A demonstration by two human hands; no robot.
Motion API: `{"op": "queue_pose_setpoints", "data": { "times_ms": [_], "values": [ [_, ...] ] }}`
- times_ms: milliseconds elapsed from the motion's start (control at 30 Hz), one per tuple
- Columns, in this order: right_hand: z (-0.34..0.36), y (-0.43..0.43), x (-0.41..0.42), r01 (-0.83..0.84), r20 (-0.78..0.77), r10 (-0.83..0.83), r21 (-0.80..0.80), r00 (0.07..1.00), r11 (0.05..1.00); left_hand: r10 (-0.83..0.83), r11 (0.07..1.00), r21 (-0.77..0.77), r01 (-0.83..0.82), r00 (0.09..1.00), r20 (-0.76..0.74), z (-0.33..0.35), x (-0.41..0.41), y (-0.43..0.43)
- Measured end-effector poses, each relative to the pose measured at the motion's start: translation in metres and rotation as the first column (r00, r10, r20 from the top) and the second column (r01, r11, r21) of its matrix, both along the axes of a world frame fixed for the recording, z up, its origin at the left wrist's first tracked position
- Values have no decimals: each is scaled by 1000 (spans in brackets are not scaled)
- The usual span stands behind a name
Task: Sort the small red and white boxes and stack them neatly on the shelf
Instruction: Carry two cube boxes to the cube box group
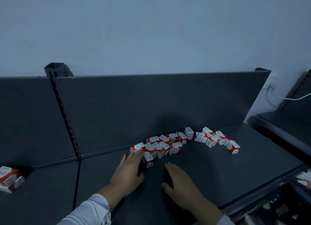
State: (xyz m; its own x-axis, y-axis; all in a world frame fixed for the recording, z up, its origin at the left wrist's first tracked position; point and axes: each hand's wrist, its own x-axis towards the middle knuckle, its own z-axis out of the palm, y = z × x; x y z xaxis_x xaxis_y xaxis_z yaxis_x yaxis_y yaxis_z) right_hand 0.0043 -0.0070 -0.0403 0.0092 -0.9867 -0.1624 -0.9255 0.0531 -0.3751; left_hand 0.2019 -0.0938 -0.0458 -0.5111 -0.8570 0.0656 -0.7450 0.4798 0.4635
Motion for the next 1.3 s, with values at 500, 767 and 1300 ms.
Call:
{"op": "queue_pose_setpoints", "data": {
  "times_ms": [500, 767, 1300],
  "values": [
    [10, -84, 7, -245, -59, 238, -252, 969, 936, 244, 963, 85, -256, 961, 126, 15, -15, -27],
    [6, -97, -4, -359, -94, 347, -297, 933, 885, 228, 973, -76, -218, 956, 187, 5, -28, -20],
    [11, -90, 0, -269, 124, 302, -229, 945, 936, 310, 951, 93, -296, 903, -297, -2, -9, 7]
  ]
}}
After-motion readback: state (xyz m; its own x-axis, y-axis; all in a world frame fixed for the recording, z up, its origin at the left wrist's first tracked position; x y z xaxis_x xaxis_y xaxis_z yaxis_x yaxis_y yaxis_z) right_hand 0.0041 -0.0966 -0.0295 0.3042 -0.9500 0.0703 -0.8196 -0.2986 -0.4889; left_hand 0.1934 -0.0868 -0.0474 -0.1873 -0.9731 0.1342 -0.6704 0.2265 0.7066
